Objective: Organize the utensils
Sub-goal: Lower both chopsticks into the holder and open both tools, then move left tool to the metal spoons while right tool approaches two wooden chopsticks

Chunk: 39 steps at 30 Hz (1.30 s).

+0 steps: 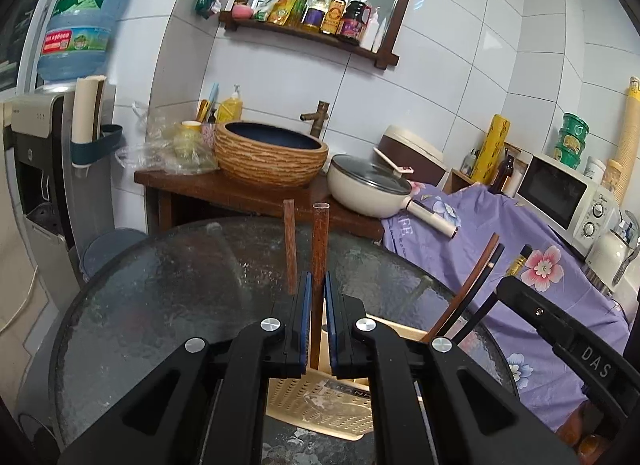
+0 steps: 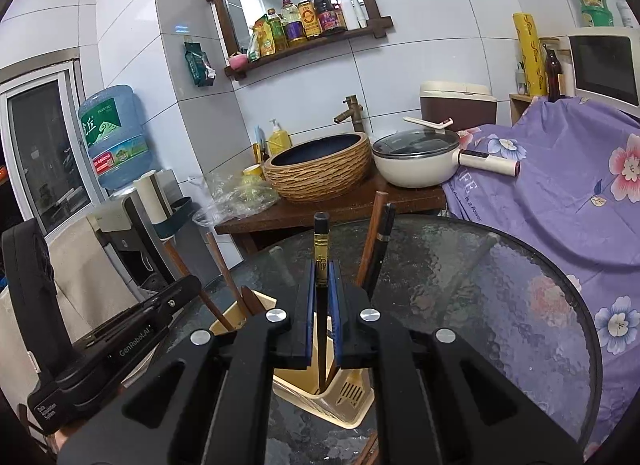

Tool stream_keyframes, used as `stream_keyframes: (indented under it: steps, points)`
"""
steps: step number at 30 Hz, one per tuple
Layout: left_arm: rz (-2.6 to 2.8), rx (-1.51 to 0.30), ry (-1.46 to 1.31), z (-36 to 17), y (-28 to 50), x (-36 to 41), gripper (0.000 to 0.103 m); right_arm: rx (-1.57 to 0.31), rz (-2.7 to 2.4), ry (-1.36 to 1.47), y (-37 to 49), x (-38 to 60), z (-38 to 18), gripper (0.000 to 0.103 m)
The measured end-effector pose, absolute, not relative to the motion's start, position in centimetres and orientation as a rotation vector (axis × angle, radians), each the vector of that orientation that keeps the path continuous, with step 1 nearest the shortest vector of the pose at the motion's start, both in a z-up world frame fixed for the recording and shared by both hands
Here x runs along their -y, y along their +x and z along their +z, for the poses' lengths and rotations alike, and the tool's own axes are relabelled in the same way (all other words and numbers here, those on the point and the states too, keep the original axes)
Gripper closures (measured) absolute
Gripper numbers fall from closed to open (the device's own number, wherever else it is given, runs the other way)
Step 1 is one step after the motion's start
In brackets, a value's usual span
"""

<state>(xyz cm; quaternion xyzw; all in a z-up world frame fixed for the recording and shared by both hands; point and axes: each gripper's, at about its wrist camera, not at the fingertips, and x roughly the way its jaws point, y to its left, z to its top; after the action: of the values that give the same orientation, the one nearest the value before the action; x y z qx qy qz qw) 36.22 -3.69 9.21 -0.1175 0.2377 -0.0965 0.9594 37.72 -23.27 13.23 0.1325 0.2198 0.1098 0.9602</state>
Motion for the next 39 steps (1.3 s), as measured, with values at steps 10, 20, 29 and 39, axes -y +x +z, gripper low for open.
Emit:
stream_keyframes:
  steps: [10,20,29,39]
  points:
    - [-0.178,-0.493,-0.246,8.5,36.1,3.4,0.079,-0.428,0.204,0.238,37.1,23.4,12.6,0.095]
    - [-0.182,-0.489,-0.228,6.9,32.4,2.6,0.034,-0.413,0.197,0.212,34.0,24.1,11.3,0.052]
    - [-0.254,-0.668,-0.069,2.1,28.9,3.1,0.030,-0.611,0.218,0.145,31.8,23.8,4.9,0.052]
    - [-0.325,-0.798,0.093,-3.3,25.3,4.6,0.030,-0.815,0.233,0.055,30.1,22.4,-2.8,0.052]
